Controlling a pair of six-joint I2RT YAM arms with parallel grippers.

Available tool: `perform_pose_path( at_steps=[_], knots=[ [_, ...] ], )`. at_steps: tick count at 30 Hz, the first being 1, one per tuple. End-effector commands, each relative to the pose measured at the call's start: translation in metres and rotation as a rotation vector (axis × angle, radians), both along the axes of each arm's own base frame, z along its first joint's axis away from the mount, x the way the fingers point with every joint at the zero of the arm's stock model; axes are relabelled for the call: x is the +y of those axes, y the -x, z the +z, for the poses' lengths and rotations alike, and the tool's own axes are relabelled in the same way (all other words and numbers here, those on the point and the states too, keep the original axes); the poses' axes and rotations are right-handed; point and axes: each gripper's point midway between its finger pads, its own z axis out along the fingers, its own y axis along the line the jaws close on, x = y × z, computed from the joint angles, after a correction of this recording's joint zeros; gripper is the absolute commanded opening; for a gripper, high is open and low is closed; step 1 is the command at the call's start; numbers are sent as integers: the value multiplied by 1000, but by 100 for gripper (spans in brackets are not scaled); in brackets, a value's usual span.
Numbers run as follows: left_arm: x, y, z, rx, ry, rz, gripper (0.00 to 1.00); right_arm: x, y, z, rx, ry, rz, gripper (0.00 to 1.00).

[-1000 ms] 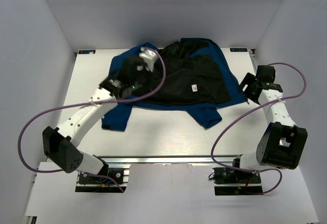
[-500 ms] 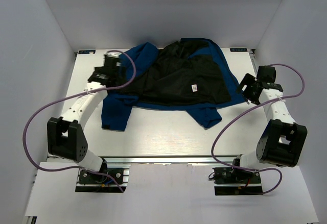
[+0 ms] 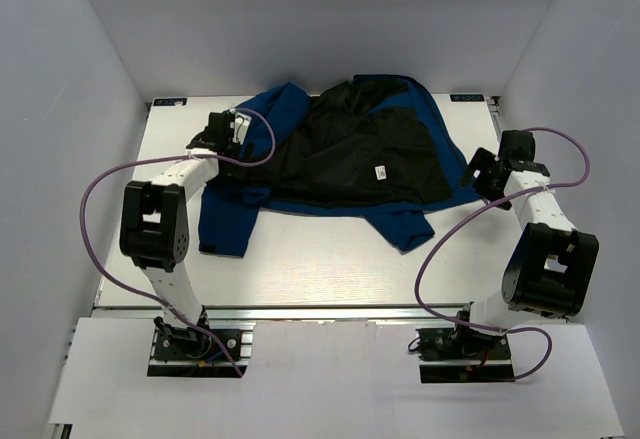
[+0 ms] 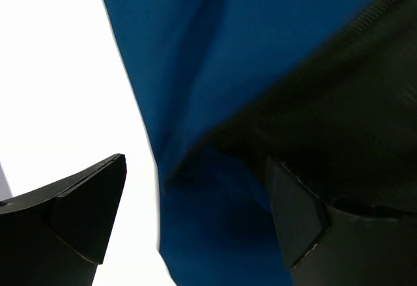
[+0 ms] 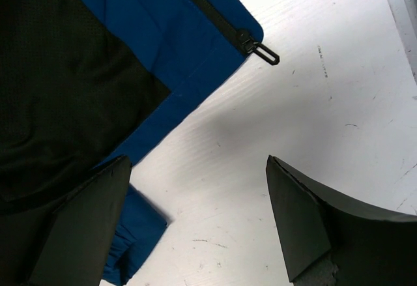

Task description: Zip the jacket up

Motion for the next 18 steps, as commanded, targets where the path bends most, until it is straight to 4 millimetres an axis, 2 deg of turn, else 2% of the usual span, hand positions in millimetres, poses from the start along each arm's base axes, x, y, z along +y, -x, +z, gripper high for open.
perform_pose_path(
  at_steps=[1,2,6,10,11,12,15,16,18],
  knots=[
    [11,-27,17,-54,-20,-18,95,-7,-4,12,-27,32,-11,89],
    [13,-27,10,-29,-20,-22,93,-7,-3,11,-24,31,-13,89],
    [9,-33,6,-32,-15,-59,88,-6,-3,8,-14,27,-11,89],
    [9,-35,-4,-15,-2,-70,75,-7,-1,9,-5,31,-15,89],
    [11,-36,-4,-13,3,-66,64,-8,-1,9,-5,34,-20,89],
    [11,-36,-7,-6,10,-65,60,-8,-1,11,-12,37,-20,89],
    [8,-36,-11,21,31,-75,21,-9,0,14,-22,44,-24,89],
    [6,-37,-7,15,41,-77,0,-9,0,15,-28,45,-26,89],
    [5,-37,-1,1,52,-75,0,-9,1,15,-28,46,-25,89]
  ],
)
